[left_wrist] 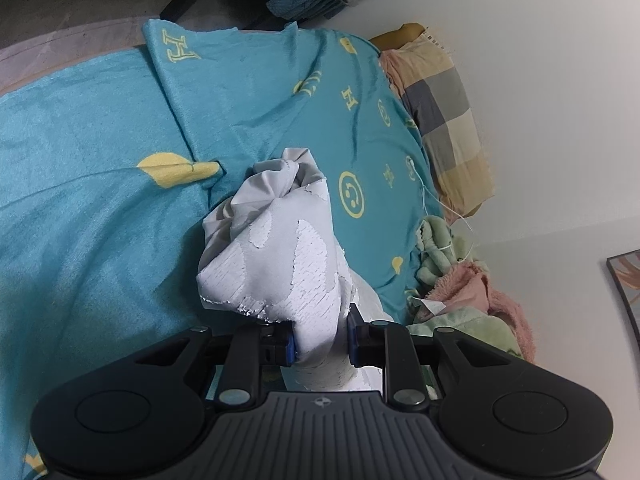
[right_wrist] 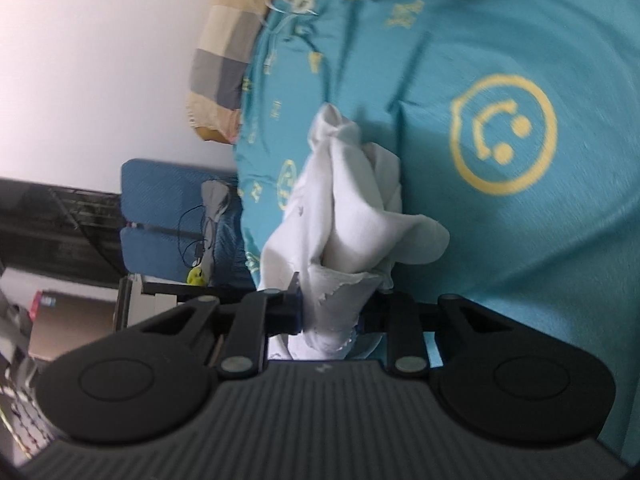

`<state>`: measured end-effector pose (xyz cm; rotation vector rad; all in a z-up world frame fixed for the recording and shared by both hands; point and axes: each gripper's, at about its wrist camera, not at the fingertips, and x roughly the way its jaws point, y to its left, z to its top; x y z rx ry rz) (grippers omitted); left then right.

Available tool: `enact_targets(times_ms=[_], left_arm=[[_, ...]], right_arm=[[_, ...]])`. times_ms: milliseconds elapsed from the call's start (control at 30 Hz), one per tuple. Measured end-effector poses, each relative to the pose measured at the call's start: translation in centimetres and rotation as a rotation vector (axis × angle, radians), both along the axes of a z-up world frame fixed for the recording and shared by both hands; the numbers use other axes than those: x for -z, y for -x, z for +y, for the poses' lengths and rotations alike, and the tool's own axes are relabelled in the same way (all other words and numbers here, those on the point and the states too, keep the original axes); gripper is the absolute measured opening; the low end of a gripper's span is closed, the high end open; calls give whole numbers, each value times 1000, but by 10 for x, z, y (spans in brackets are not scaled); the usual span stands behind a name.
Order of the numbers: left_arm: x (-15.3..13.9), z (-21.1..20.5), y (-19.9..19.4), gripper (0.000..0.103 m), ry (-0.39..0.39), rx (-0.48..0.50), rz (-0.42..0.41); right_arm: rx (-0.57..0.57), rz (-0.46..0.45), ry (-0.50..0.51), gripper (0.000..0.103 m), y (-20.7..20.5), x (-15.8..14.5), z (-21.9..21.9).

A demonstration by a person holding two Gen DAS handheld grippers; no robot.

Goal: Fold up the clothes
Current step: 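Lift the folded shirt with both grippers and carry it toward the blanket pile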

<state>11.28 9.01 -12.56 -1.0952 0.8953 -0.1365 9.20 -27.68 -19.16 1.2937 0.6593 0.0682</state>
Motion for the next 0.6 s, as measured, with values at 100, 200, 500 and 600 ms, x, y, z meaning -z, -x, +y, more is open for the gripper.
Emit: enact_targets(times_ms=[100, 200, 500, 600], left_arm=[[-21, 0, 6, 23, 20, 18, -10], [-49, -9, 13, 23, 27, 51, -29], [-158, -127, -22, 23, 57, 216, -92], [-196, -196, -56, 23, 93, 284, -137]], right_arm=[[-4, -29, 6, 23, 11, -16, -5], [2, -64, 7, 23, 25, -42, -13], [98, -189, 79, 22, 37, -159, -97], [153, -235, 141, 22, 25, -209, -149]])
